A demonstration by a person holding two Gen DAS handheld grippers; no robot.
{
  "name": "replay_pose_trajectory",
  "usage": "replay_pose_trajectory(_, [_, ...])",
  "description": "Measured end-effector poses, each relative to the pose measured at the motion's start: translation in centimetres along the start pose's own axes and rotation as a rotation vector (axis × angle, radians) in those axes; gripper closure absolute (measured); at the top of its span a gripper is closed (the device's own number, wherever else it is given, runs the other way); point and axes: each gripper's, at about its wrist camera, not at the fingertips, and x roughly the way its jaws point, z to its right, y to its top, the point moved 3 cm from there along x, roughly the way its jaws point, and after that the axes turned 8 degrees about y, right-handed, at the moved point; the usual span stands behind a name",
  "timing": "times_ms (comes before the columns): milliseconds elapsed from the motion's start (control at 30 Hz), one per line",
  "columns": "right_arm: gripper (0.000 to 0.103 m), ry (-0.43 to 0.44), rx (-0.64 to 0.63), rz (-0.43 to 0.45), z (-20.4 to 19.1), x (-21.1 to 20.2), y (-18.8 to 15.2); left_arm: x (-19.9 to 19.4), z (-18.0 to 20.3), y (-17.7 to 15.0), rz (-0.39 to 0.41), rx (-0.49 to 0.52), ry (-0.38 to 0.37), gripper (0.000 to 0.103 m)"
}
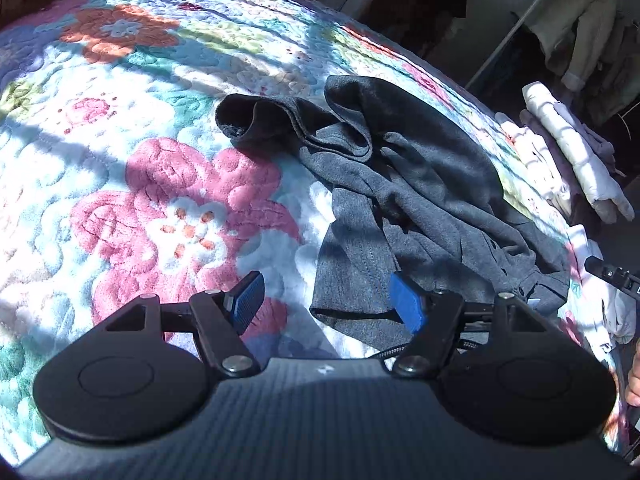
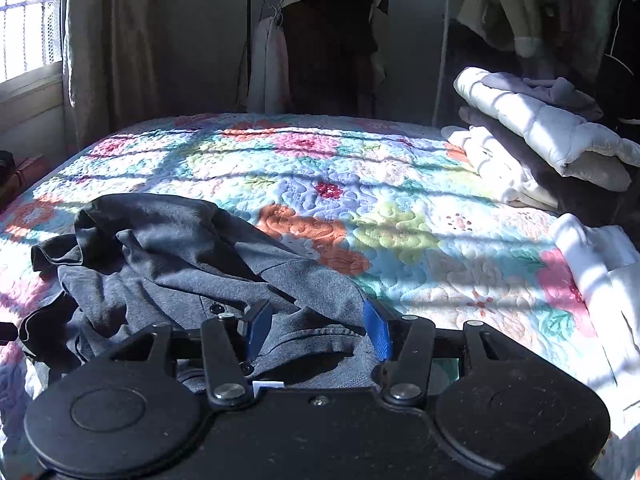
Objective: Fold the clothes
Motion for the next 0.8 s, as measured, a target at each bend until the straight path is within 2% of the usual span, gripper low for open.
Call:
replay_pose_trajectory(67, [0.045, 0.116, -0.009, -0.022, -1.6, 0.0, -0.4, 0.4, 0.3, 0.1, -0.008, 0.013, -0.008, 0.034])
replay_pose_trajectory(100, [0.045, 0.164, -0.03, -0.043, -2.6, 0.4, -0.8, 0.6, 0.4, 0.2, -0.012, 0.019, -0.012, 0.038])
replay_pose_trajectory(133, [0.046, 0.193, -0.066, -0.064, -3.8, 0.9, -1.4, 0.9, 0.5, 0.2, -0.016, 0.025, -0.016, 0.053])
replay_pose_trajectory(167, [0.046, 0.208, -0.121, -0.08, -5.2, 1.4, -2.0, 1.1, 0.6, 0.3, -0.02, 0.032, -0.02, 0.059])
replay_pose_trajectory(200, [0.047, 0.218, -0.181, -0.092, -6.8, 1.8, -2.7, 1.3, 0.8, 0.3, -0.025, 0.038, -0.024, 0.06])
replay_pose_trajectory(267, [0.048, 0.237, -0.302, -0.116, -9.8, 2.7, -4.0, 1.3, 1.2, 0.9, -0.022, 0.084, -0.031, 0.058])
replay_pose_trajectory(333, [0.048, 0.296, -0.373, -0.128, -12.5, 3.1, -5.0, 1.6, 1.1, 1.2, -0.033, 0.103, -0.04, 0.045])
replay_pose_trajectory(433, [0.047, 0.385, -0.434, -0.165, -15.4, 3.4, -6.1, 3.3, 0.4, 1.0, -0.064, 0.115, -0.005, 0.034])
replay_pose_trajectory(500, [0.044, 0.392, -0.485, -0.18, -16.9, 4.0, -7.0, 4.7, 0.0, 0.7, -0.071, 0.136, 0.033, 0.032])
replay_pose_trajectory(533, [0.042, 0.386, -0.516, -0.18, -17.5, 4.2, -7.5, 5.1, 0.0, 0.4, -0.065, 0.151, 0.052, 0.034])
replay_pose_trajectory(567, [0.041, 0.379, -0.547, -0.18, -18.1, 4.4, -7.9, 5.2, 0.2, 0.2, -0.048, 0.173, 0.071, 0.047])
replay_pose_trajectory(600, [0.041, 0.382, -0.555, -0.184, -18.4, 4.7, -8.2, 5.3, 0.3, -0.1, -0.032, 0.194, 0.089, 0.098])
replay_pose_trajectory(700, [0.042, 0.405, -0.549, -0.199, -19.0, 5.9, -8.9, 4.3, 0.3, -0.5, 0.0, 0.159, 0.119, 0.096])
replay_pose_trajectory(800, [0.044, 0.319, -0.607, -0.182, -19.1, 6.8, -9.9, 2.4, 0.2, -1.0, 0.034, 0.101, 0.137, 0.096])
